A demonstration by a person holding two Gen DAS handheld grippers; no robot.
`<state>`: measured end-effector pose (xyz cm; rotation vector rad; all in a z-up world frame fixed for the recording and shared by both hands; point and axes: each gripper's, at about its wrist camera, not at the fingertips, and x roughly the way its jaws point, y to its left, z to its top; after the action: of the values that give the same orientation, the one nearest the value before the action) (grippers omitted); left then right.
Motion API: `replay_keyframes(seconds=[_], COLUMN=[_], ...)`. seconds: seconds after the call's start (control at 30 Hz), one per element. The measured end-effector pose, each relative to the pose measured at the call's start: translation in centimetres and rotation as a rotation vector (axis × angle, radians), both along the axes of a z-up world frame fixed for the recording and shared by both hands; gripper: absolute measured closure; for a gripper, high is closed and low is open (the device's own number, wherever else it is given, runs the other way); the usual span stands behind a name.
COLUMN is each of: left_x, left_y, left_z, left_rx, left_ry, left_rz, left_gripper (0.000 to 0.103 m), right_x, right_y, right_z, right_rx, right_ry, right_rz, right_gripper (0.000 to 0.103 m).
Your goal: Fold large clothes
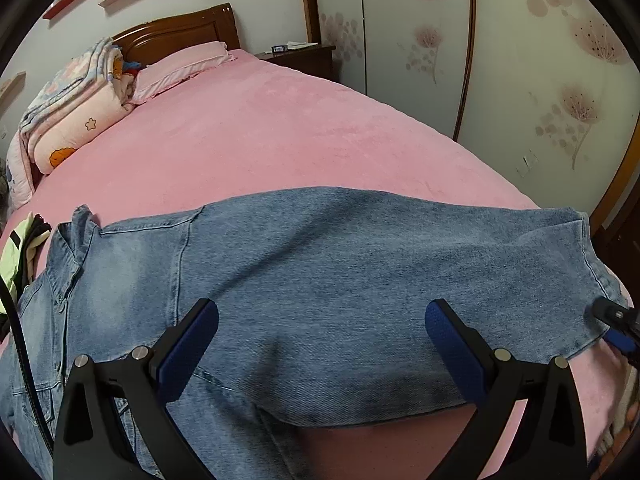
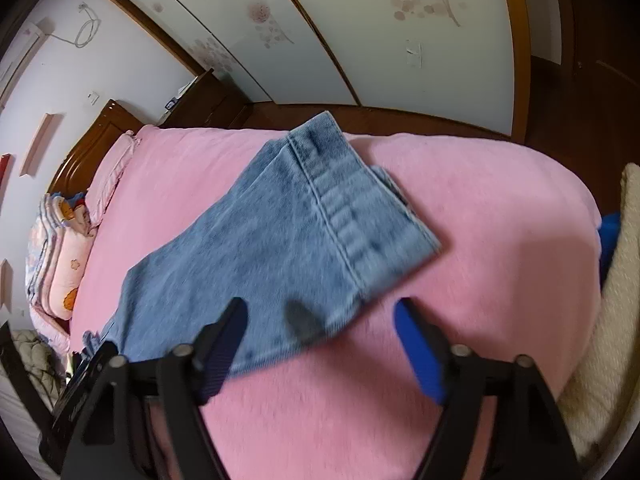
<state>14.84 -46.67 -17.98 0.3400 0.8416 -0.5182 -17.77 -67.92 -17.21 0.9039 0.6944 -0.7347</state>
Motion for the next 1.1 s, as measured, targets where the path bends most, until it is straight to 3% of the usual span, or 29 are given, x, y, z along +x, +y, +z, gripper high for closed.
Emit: replay_keyframes(seconds=[0.1, 0.13, 0.27, 0.4, 0.5, 0.63, 0.73, 0.83, 0.9, 0.93, 1.0, 1.1], left_x=[-0.2, -0.3, -0.4, -0.6, -0.4, 0.4, 0.7, 1.0, 1.1, 1.1, 1.1, 0.9], left_y=[0.0, 0.1, 1.8, 6.9, 12.8, 21.6, 27.2, 30.9, 32.7, 32.9, 33.2, 32.5], left_z=[0.1, 0.3, 1.5, 3.4, 4.4, 5.4, 5.7, 5.2, 4.2, 3.8, 3.1, 2.1], left_rx=[0.012, 0.019, 0.041, 0.018, 0.004, -0.039, -0.059, -0.045, -0.065, -0.079, -0.112, -0.159], left_ry=[0.001, -0.001, 0.002, 0.020, 0.032, 0.062, 0.053, 0.060, 0.105, 0.126, 0.172, 0.224], left_rz=[-0.004, -0.003, 0.018, 0.046, 0.126, 0.264, 0.333, 0.375, 0.377, 0.374, 0.356, 0.304], left_gripper=[0.000, 0.000, 0.000, 0.000, 0.000, 0.000, 0.000, 0.000, 0.000, 0.000, 0.000, 0.000], right_x=[0.8, 0.7, 0.8, 3.0, 6.5, 12.2, 16.8, 20.6, 22.5, 23.1, 23.1, 20.7], right_y=[-0.6, -0.6, 1.5, 6.3, 11.7, 20.0, 25.6, 29.6, 31.9, 32.6, 33.7, 34.8], right_z=[-0.2, -0.1, 2.7, 8.5, 12.6, 15.3, 14.3, 10.8, 7.3, 5.6, 3.4, 3.0], right_rx=[-0.025, -0.038, -0.145, -0.284, -0.394, -0.487, -0.494, -0.484, -0.465, -0.451, -0.406, -0.327], right_ry=[0.051, 0.060, 0.015, -0.094, -0.145, -0.201, -0.177, -0.090, 0.014, 0.066, 0.130, 0.116], right_rz=[-0.011, -0.013, -0.003, 0.127, 0.286, 0.521, 0.673, 0.777, 0.844, 0.863, 0.888, 0.897], right_gripper=[0.070, 0.089, 0.097, 0.098, 0.098, 0.098, 0.098, 0.093, 0.085, 0.077, 0.075, 0.074])
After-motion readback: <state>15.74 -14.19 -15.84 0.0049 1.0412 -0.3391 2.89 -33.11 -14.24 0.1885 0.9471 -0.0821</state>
